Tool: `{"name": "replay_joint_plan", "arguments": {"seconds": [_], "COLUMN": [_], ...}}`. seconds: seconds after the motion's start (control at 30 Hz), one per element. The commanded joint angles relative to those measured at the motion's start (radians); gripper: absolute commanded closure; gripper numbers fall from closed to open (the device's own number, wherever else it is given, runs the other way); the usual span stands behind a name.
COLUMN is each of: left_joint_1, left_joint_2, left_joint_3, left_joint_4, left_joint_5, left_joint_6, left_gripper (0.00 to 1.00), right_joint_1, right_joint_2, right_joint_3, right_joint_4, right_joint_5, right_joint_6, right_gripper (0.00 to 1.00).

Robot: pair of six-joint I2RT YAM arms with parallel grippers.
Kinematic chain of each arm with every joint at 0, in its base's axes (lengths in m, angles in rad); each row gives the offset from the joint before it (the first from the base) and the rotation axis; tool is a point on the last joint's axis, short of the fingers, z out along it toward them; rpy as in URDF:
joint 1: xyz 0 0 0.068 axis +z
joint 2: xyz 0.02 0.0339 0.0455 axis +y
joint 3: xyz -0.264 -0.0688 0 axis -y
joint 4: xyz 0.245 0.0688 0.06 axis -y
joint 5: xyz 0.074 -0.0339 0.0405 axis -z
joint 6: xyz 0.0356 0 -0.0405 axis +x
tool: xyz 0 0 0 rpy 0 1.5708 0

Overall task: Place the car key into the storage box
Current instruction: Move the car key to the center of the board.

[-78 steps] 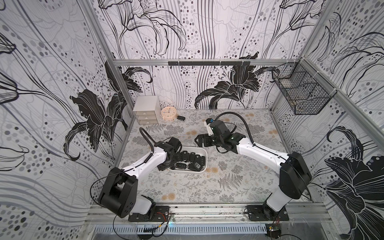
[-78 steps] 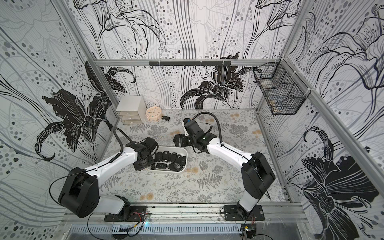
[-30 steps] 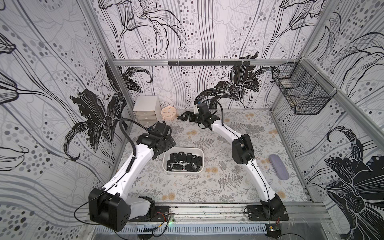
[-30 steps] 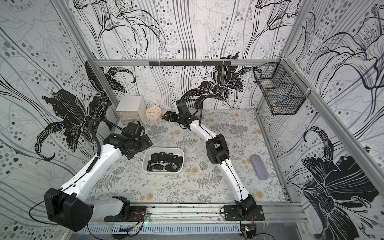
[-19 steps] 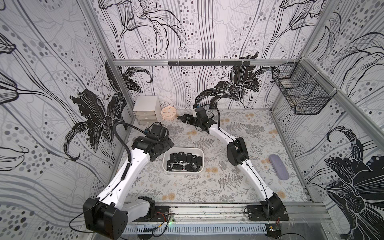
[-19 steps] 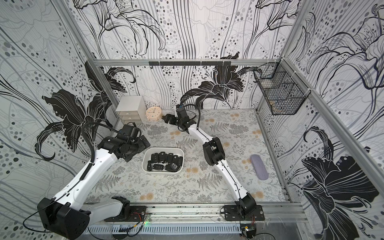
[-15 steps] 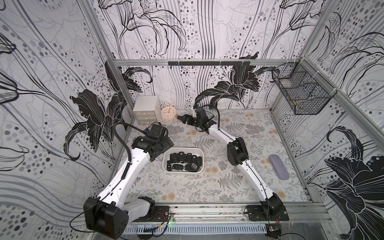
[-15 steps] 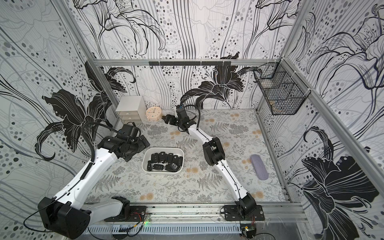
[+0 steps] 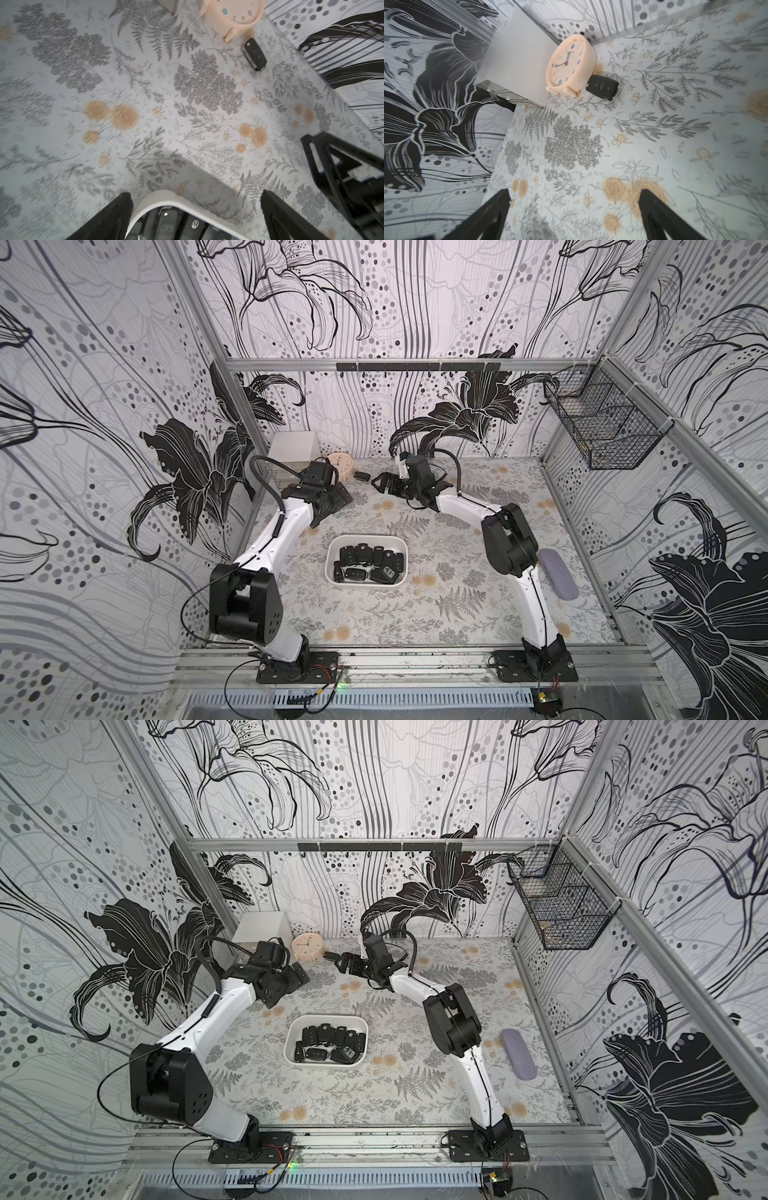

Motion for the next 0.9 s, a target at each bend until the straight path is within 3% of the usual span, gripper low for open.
{"name": "replay_joint_plan", "arguments": {"seconds": [0.0, 0.17, 0.47, 0.7, 0.87], "left_joint_1": [0.008, 0.008, 0.009, 0.024, 0.039], "left_joint_2": [0.079, 0.269, 0.6, 0.843, 0.931], "left_joint_3": [0.064, 0.204, 0.528, 0.785, 0.821], "left_joint_4": [0.19, 0.291, 0.363, 0.381, 0.53], "left_joint_5": [0.09, 0.155, 0.225, 0.296, 0.351], "left_joint_6": [0.085, 0.153, 0.231, 0.19, 0.108], "left_gripper": [0.01, 0.01, 0.01, 0.01, 0.01], "right_joint_1": [0.002, 0.003, 0.022, 0.042, 0.051], "right_joint_2": [-0.148, -0.325, -0.548, -0.673, -0.709], "right_joint_3": [-0.129, -0.281, -0.377, -0.432, -0.452], "right_joint_4": [0.043, -0.031, -0.213, -0.277, -0.317], "right_joint_5": [0.003, 0.016, 0.085, 0.149, 0.18], "right_joint_6": [-0.012, -0.015, -0.047, -0.03, -0.025], "right_gripper": [0.0, 0.0, 0.0, 0.0, 0.0]}}
